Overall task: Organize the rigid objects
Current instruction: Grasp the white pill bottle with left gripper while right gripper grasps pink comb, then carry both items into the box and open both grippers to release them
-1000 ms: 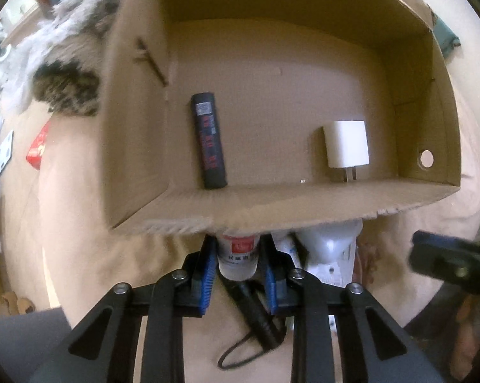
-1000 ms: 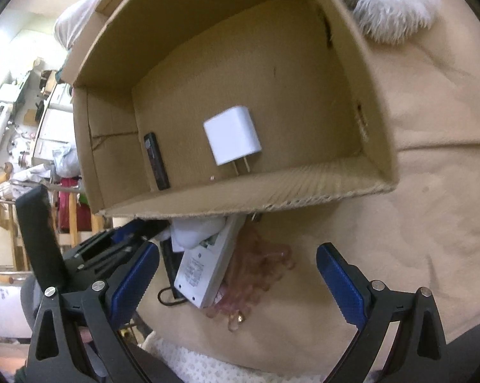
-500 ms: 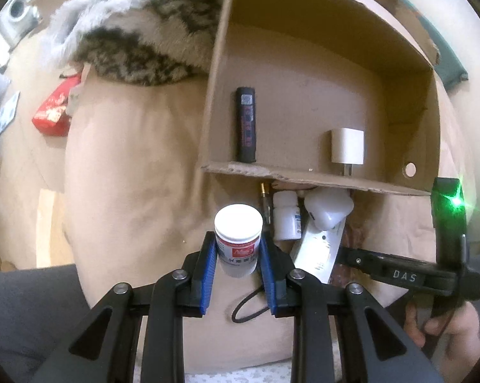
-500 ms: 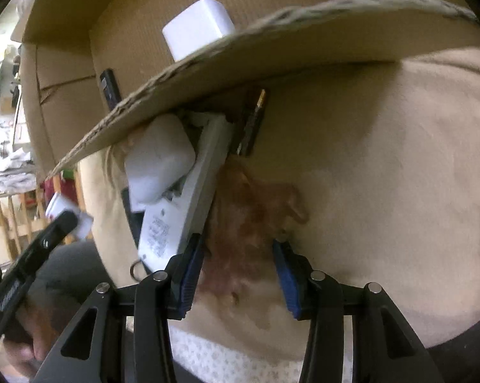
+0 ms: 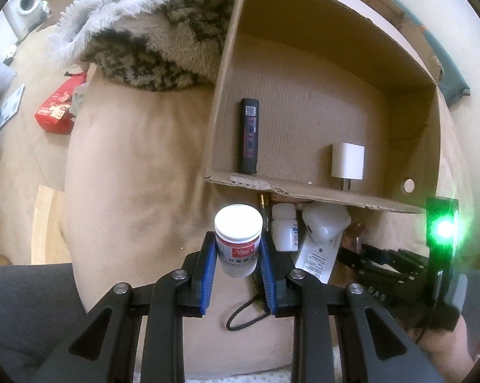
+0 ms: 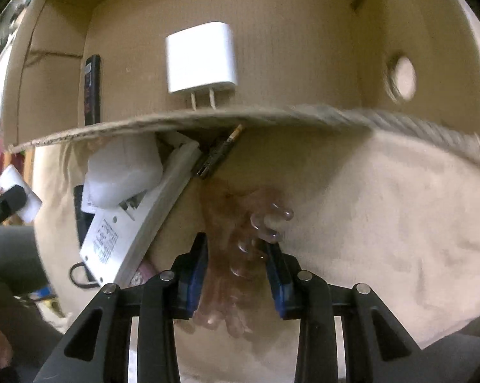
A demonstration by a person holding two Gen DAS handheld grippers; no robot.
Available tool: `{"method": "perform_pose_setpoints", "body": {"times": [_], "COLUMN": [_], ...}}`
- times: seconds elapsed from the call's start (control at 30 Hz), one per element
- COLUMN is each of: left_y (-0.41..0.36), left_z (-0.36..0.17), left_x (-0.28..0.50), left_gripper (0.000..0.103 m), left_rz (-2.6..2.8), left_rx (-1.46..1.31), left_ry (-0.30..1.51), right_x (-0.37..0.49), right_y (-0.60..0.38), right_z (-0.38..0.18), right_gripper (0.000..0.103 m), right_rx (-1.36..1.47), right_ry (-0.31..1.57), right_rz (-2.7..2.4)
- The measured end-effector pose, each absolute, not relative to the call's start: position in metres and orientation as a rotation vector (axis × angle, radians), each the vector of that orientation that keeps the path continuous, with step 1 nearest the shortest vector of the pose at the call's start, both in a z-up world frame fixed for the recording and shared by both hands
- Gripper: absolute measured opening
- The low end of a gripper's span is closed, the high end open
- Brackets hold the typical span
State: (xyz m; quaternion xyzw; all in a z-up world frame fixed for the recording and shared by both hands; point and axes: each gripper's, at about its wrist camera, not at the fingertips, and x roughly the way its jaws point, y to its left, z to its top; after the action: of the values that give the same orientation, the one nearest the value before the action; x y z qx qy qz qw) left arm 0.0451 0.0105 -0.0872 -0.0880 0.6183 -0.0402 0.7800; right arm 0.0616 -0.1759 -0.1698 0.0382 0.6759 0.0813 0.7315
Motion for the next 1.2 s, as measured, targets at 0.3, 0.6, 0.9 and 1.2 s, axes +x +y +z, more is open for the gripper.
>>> {"method": "perform_pose_setpoints", "body": {"times": [0.3,0.6,0.9,1.2], "left_y": [0.011,0.02,0.012,0.009], "left_z": [-0.089,-0.084,-0.067,-0.035], "left_x": [0.044,0.041,0.033,0.029], "left_gripper": [0.024,0.024,0.024,0.024], "left_rz": [-0.053,-0.019,-0.02,0.002], "left_rx": [-0.179,-0.175,-0.107,-0.089], "left_ry": [1.335,1.307,1.242,1.116], "right_x": [0.049,0.022,-0.007,-0.014], "right_y": [-0.159,-0.162,-0.187,-0.219], "right_z": [-0.162,-0.138,-0.081,-0.025], "right_gripper": [0.036,0.036,0.036,0.036], "right_rx": [-0.035,0.068,0.16,0.217], "right_ry": [1.434,1.388,1.24,0.992], "right_rz": [0.187,0.233,0.265,0.29]}}
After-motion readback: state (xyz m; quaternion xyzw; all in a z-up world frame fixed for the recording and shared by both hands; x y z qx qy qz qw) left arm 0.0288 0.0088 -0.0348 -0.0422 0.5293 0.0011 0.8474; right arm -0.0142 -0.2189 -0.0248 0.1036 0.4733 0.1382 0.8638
